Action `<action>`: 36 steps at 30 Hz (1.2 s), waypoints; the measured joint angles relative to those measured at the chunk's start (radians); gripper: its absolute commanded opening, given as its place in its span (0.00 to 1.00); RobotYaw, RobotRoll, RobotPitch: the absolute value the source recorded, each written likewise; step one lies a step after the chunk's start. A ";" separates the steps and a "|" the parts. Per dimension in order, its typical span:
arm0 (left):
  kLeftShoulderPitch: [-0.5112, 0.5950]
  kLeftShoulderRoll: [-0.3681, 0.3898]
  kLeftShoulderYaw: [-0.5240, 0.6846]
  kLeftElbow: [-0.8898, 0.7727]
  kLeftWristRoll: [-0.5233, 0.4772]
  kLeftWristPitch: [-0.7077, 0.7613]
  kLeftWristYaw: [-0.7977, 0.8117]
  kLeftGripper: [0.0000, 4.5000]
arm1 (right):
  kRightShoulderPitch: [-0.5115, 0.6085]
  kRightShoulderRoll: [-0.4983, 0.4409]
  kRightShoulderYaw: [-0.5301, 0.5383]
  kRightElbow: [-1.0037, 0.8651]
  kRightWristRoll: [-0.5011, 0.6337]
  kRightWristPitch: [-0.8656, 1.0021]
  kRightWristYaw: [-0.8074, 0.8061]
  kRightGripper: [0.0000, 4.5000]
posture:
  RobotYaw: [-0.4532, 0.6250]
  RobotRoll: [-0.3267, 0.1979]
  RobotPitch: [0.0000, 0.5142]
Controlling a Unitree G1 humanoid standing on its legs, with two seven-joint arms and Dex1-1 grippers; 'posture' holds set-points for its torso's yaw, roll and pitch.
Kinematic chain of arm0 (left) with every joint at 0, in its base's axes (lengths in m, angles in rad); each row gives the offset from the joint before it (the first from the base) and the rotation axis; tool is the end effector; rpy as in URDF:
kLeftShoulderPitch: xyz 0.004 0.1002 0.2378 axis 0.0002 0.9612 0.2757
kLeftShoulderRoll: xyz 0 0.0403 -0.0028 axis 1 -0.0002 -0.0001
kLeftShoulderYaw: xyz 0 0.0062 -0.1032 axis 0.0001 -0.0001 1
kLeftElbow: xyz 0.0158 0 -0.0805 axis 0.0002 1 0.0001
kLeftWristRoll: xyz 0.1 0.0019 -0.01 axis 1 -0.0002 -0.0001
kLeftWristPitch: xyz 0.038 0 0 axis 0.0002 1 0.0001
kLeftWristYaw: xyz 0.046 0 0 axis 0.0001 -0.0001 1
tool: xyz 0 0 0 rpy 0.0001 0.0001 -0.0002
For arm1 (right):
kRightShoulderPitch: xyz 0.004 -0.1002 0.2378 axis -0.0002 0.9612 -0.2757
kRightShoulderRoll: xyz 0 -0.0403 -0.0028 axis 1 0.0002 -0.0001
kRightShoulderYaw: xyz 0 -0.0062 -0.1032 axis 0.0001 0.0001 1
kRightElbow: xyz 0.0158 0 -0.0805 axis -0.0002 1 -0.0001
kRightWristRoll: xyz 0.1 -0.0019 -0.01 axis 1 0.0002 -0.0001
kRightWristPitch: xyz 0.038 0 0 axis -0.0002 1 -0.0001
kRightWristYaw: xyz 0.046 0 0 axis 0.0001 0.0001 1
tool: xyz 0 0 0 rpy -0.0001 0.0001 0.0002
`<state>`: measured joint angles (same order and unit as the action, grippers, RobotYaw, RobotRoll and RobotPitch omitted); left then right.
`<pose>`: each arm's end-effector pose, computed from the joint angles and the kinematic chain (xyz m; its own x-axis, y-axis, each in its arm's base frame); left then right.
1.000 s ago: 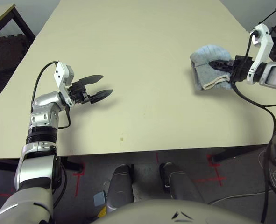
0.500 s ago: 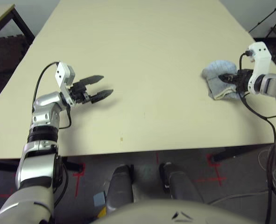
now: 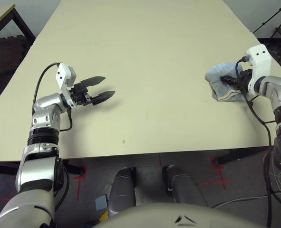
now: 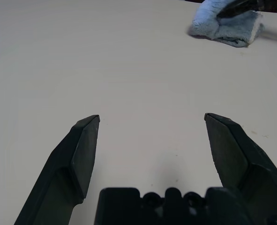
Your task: Wipe the water off the table with a rag.
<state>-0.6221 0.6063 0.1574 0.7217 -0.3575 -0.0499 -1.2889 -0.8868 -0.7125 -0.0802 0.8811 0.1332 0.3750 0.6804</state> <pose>0.2967 0.3053 0.1334 0.5756 -0.8165 -0.0447 0.8151 0.5685 0.1117 0.3187 -0.3184 0.1811 0.9147 0.1997 -0.3513 -0.2593 0.9568 -0.1312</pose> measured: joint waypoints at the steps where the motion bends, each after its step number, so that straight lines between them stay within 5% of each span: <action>1: 0.000 0.000 0.001 0.000 0.000 -0.002 0.002 1.00 | -0.003 -0.009 -0.006 -0.007 0.000 0.000 0.000 0.99 | 0.34 0.62 0.22; 9: -0.039 -0.009 0.061 0.037 0.005 -0.100 0.163 1.00 | 0.014 -0.032 -0.084 -0.039 0.015 -0.138 -0.059 0.99 | 0.34 0.62 0.23; 23: -0.040 -0.021 0.198 0.162 0.105 -0.282 0.860 1.00 | 0.170 0.100 -0.311 -0.091 0.189 -0.357 -0.136 0.99 | 0.37 0.62 0.31; 36: -0.032 -0.013 0.215 0.201 0.136 -0.320 1.025 1.00 | 0.196 0.139 -0.323 -0.088 0.206 -0.385 -0.125 0.99 | 0.39 0.62 0.30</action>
<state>-0.6541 0.5929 0.3723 0.9229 -0.2217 -0.3697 -0.2634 -0.6908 -0.5738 -0.4030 0.7935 0.3392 -0.0098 0.5557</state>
